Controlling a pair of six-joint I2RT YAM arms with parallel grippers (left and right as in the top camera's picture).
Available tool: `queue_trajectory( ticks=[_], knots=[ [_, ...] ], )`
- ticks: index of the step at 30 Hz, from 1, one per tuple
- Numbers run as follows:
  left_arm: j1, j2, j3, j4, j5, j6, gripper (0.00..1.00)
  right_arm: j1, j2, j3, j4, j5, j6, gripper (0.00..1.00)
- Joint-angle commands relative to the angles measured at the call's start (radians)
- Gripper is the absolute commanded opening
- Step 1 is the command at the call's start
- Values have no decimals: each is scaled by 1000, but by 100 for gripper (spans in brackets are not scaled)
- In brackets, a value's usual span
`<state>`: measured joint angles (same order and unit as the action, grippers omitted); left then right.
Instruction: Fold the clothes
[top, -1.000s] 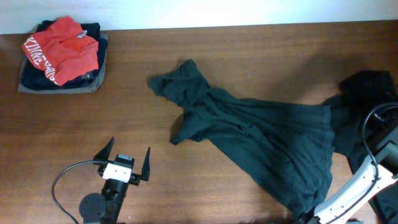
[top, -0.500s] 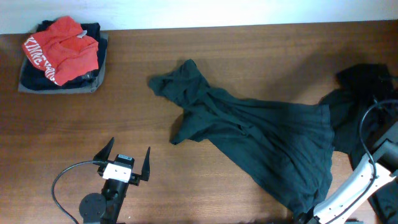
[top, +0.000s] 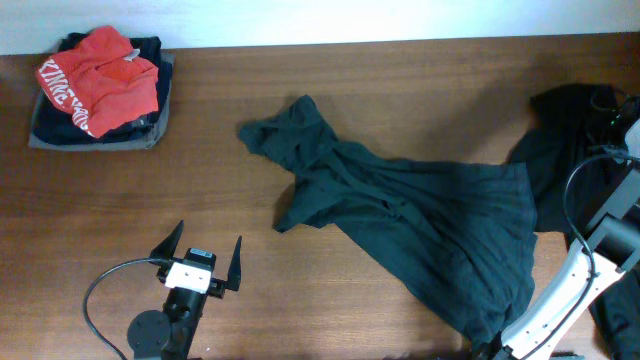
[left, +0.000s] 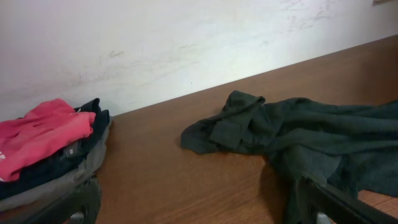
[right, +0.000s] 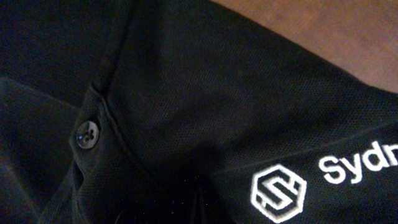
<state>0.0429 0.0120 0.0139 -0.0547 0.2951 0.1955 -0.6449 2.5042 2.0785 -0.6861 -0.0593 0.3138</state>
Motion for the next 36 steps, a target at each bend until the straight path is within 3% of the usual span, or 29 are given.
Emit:
queue_trajectory(
  ticks=[1, 9, 15, 17, 20, 21, 27, 29, 32, 36],
  knots=[
    [6, -6, -5, -2, -3, 16, 99, 23, 87, -14, 41, -82, 9, 4],
    [6, -6, -5, -2, -3, 16, 99, 23, 88, -14, 193, -65, -41, 11],
    [6, -6, -5, -2, -3, 16, 99, -17, 89, -14, 196, 29, -79, 14],
    [6, -6, -5, -2, -3, 16, 99, -33, 89, -14, 185, 30, -126, 24],
    [6, -6, -5, -2, -3, 16, 99, -60, 89, -9, 152, 30, -145, 29],
    [6, -6, -5, -2, -3, 16, 99, -72, 89, 1, 134, 26, -145, 40],
    [6, -6, -5, -2, -3, 16, 99, -119, 85, 185, -24, -38, -145, 48],
    [6, -6, -5, -2, -3, 16, 99, -129, 85, 298, -122, -137, -145, 74],
    [6, -6, -5, -2, -3, 16, 99, -130, 85, 436, -257, -233, -145, 95],
    [6, -6, -5, -2, -3, 16, 99, -125, 85, 595, -419, -245, -145, 99]
  ],
)
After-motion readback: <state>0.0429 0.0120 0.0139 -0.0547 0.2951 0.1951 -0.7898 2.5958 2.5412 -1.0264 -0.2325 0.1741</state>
